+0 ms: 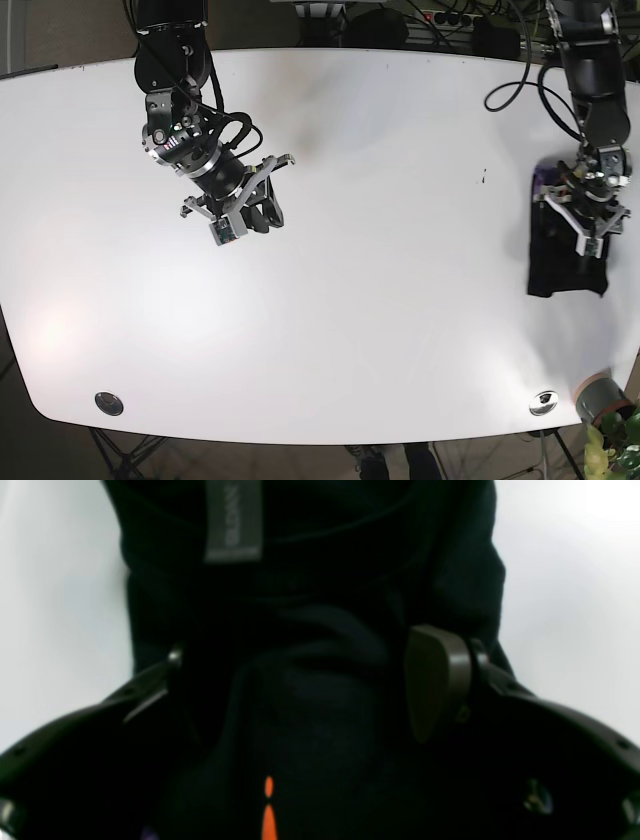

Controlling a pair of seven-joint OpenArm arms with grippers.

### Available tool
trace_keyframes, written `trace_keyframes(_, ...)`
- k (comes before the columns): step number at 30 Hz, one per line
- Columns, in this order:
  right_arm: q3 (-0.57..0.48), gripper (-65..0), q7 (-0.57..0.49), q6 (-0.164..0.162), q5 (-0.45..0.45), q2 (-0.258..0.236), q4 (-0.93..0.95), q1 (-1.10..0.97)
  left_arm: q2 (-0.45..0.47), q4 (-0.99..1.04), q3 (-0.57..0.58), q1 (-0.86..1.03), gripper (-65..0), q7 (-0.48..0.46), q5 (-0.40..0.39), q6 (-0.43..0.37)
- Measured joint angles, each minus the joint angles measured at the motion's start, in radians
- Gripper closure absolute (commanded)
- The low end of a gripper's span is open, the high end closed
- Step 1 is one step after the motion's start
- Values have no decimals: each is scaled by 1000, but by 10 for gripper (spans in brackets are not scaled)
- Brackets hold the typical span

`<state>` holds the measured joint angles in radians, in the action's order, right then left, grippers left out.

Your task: Fold the T-shirt properly

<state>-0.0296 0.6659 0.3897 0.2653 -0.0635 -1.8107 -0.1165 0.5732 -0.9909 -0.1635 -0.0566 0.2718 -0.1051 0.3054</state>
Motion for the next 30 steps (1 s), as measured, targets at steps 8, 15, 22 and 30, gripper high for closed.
trace_keyframes(8,-3,-122,5,0,0,-1,-54,-19,166,244,-8,4,-486,-108,43,10)
trace_keyframes(15,-7,-122,5,0,0,0,-55,-19,198,311,-22,-2,-485,-143,34,114)
trace_keyframes(22,-9,-122,4,2,0,-3,-55,-20,180,302,-275,27,-485,-45,70,306)
trace_keyframes(30,-5,-122,8,2,-7,-31,-70,-6,90,-59,-445,75,-485,156,103,346)
